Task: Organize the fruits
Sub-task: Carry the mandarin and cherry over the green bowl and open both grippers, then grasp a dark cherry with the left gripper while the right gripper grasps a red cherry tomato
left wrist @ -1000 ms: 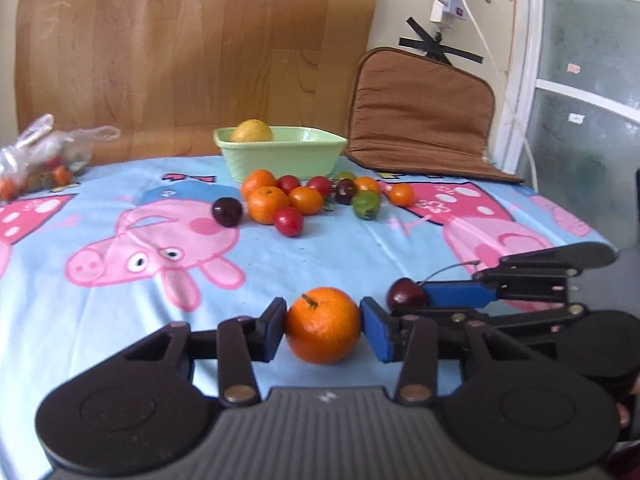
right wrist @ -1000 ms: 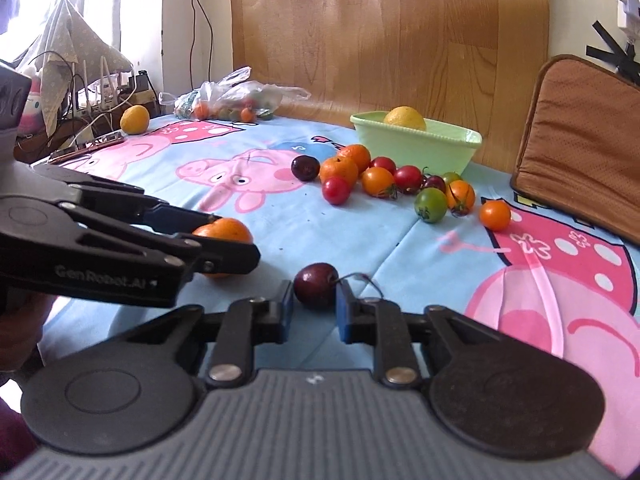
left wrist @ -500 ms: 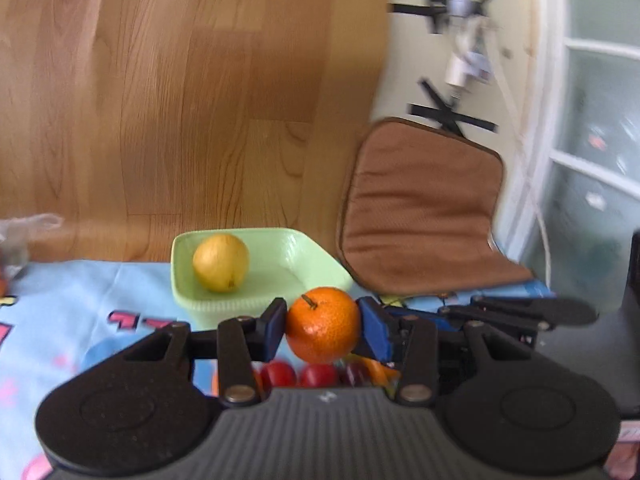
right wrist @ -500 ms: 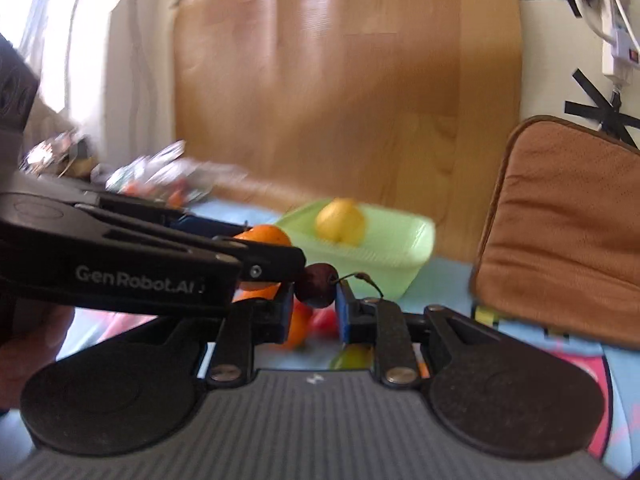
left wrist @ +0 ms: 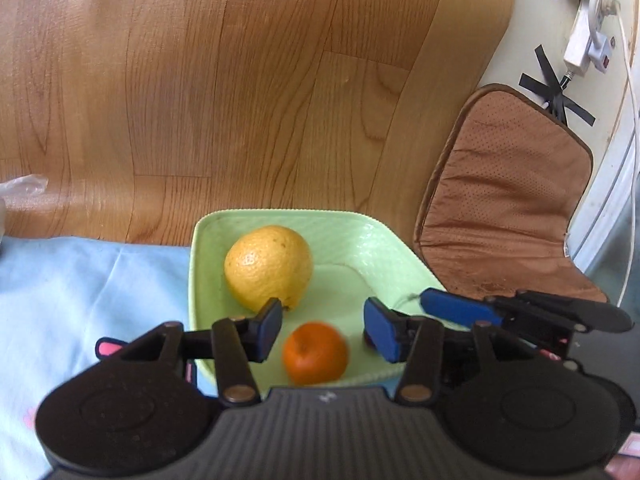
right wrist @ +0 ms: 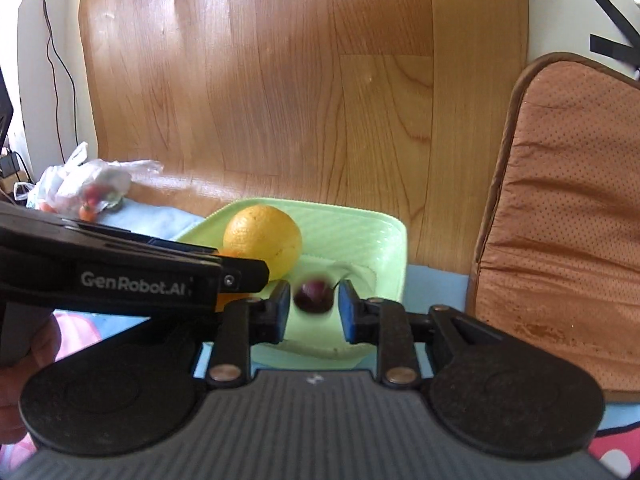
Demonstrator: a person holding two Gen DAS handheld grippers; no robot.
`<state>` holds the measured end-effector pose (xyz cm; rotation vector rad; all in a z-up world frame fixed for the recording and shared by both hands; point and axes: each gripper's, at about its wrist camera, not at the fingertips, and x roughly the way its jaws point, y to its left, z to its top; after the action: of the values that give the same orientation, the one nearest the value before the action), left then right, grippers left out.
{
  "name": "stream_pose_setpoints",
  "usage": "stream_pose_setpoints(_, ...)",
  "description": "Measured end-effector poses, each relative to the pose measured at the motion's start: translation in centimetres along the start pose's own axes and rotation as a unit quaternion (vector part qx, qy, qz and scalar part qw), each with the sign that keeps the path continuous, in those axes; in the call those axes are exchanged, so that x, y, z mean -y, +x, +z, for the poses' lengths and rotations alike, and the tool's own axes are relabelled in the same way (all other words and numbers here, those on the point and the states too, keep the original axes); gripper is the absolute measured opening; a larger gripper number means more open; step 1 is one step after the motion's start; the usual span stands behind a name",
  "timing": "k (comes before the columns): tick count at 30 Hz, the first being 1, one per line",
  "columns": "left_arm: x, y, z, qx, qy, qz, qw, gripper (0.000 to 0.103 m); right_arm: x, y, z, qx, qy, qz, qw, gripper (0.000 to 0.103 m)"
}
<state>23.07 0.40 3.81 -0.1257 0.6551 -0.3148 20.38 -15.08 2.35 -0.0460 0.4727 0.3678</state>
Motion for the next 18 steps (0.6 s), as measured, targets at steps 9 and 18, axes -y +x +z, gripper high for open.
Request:
stream_pose_setpoints(9, -3.1, -8.4, -1.7, 0.06, -0.036, -0.022, 0.9973, 0.052, 0.4, -6.0, -1.3, 0.041, 0.023, 0.019, 0.999, 0.046)
stream_pose_setpoints(18, -5.1, -11.9, -8.4, 0.021, -0.059, -0.027, 0.9977, 0.05, -6.2, -10.7, -6.6, 0.013, -0.032, 0.116, 0.993, 0.045)
